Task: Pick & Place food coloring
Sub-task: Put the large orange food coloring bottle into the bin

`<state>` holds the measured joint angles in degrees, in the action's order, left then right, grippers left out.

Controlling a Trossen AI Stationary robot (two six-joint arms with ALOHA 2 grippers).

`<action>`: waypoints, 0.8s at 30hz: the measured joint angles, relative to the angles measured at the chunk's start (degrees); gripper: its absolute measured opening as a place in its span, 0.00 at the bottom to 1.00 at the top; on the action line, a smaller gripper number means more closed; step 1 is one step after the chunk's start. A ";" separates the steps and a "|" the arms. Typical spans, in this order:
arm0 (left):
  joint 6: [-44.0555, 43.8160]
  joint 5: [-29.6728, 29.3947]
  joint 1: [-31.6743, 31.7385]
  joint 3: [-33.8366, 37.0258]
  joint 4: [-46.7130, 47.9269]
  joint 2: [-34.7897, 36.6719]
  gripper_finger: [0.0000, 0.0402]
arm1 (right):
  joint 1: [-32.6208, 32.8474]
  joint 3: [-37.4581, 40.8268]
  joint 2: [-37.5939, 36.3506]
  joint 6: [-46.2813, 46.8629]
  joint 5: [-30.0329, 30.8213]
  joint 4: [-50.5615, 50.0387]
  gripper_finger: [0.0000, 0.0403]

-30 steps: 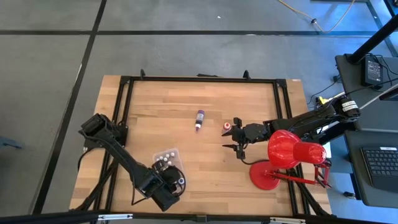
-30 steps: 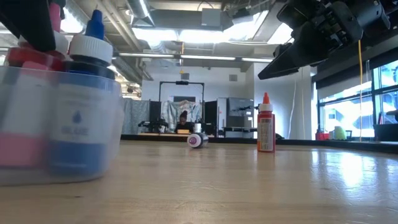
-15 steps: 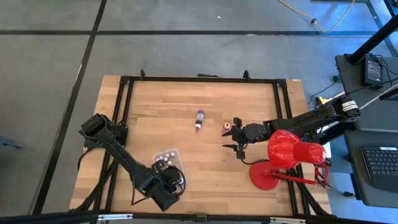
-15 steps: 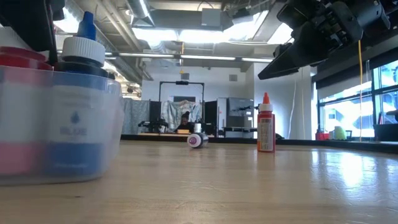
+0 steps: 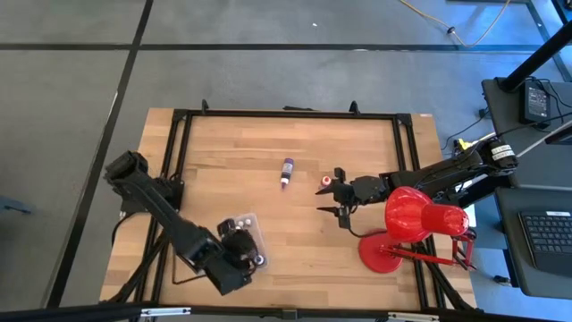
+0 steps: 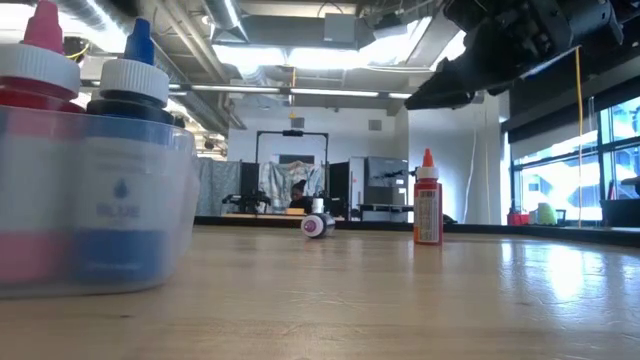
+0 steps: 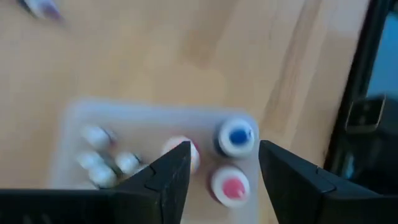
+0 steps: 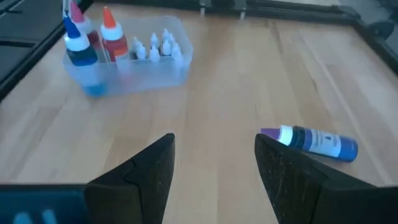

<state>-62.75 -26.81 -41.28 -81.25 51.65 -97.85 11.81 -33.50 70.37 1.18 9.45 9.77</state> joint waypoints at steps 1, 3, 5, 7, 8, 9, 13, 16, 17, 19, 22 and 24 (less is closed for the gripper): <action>1.52 -2.56 -0.21 0.00 0.24 1.23 0.46 | -0.02 0.00 0.00 -0.90 0.02 -0.03 0.55; 3.95 -8.10 -0.36 -0.01 1.16 3.50 0.46 | -0.02 0.00 0.00 -1.67 0.71 -0.10 0.55; 5.77 -12.53 -0.20 -0.02 2.60 5.55 0.46 | 0.00 -0.17 0.00 -0.63 4.02 -0.27 0.55; 7.25 -15.92 0.30 -0.02 4.75 7.27 0.46 | -0.02 -0.74 0.00 0.12 8.28 -0.75 0.55; 7.98 -17.42 0.67 -0.02 5.95 7.92 0.46 | -0.04 -1.12 0.00 0.05 10.25 -0.84 0.55; 8.54 -18.63 0.98 -0.02 7.52 8.42 0.46 | -0.03 -1.43 0.00 -0.02 12.19 -0.93 0.55; 9.50 -23.66 2.67 -0.01 12.05 9.30 0.46 | -0.56 -2.26 0.00 0.03 16.18 -2.13 0.55; 10.19 -25.65 3.92 0.47 13.65 9.30 0.46 | -2.41 -2.27 0.00 2.21 13.82 -5.00 0.55; 10.17 -26.15 4.35 0.95 13.69 9.32 0.46 | -3.20 -2.24 0.00 3.23 12.62 -6.14 0.55; 10.33 -26.26 5.31 2.43 13.70 9.32 0.47 | -4.54 -1.96 0.00 4.52 11.79 -7.57 0.55; 9.52 -26.50 6.75 5.88 14.41 9.58 0.47 | -6.04 -1.84 0.00 4.60 13.40 -9.88 0.55; 6.31 -26.33 8.00 8.78 14.59 10.84 0.47 | -6.98 -1.84 0.00 4.81 12.90 -10.23 0.55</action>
<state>-56.44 -53.14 -33.28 -72.48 66.24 -87.01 4.83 -35.33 70.37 5.99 22.35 -0.46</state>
